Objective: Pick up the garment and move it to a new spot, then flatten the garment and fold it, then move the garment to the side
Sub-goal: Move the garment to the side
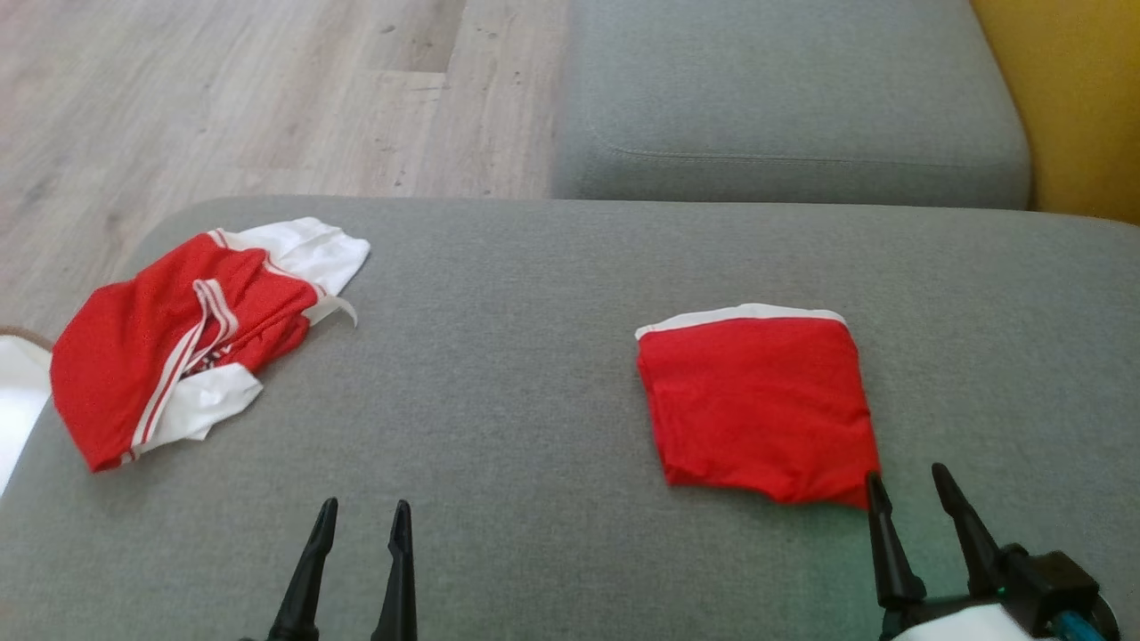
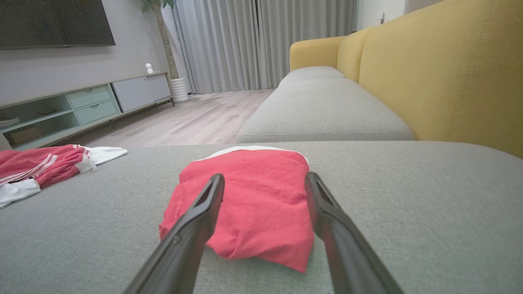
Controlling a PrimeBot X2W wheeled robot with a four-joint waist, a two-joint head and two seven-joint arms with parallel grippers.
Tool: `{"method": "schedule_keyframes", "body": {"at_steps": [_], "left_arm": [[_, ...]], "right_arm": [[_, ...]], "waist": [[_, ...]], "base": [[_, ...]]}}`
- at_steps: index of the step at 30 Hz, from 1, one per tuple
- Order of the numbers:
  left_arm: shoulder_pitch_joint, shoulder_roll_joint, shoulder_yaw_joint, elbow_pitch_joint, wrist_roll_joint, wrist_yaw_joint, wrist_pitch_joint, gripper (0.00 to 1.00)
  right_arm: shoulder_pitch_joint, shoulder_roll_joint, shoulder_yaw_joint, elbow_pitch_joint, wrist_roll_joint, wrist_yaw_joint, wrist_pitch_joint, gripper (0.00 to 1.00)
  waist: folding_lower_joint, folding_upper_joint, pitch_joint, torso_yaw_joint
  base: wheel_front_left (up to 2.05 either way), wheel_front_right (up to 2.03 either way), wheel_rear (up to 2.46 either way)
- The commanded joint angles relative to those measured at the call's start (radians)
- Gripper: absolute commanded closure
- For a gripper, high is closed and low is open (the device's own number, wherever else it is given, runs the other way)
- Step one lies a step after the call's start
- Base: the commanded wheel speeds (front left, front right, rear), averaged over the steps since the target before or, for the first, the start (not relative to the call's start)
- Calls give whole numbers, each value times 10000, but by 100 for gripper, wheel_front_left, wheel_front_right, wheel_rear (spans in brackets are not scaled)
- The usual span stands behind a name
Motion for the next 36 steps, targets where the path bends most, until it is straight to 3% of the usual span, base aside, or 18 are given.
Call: {"method": "schedule_keyframes", "body": {"at_steps": [1,27,36], "left_arm": [[-456,-83,333,-299,-35,11,-51,0],[-466,-85,201,-256,150,28,-51,0],[-671,-85,24,-498,128,63,-51,0]], "right_arm": [[-136,-64,164,-372,-30,-7,-136,0],[130,103,171,-442,-145,-7,-137,0],[-312,-11,336,-449,-191,-7,-137,0]], "waist": [[0,0,-6,-80],[0,0,97,-558],[0,0,989,-683]], "base": [[0,0,0],[0,0,0],[0,0,0]]}}
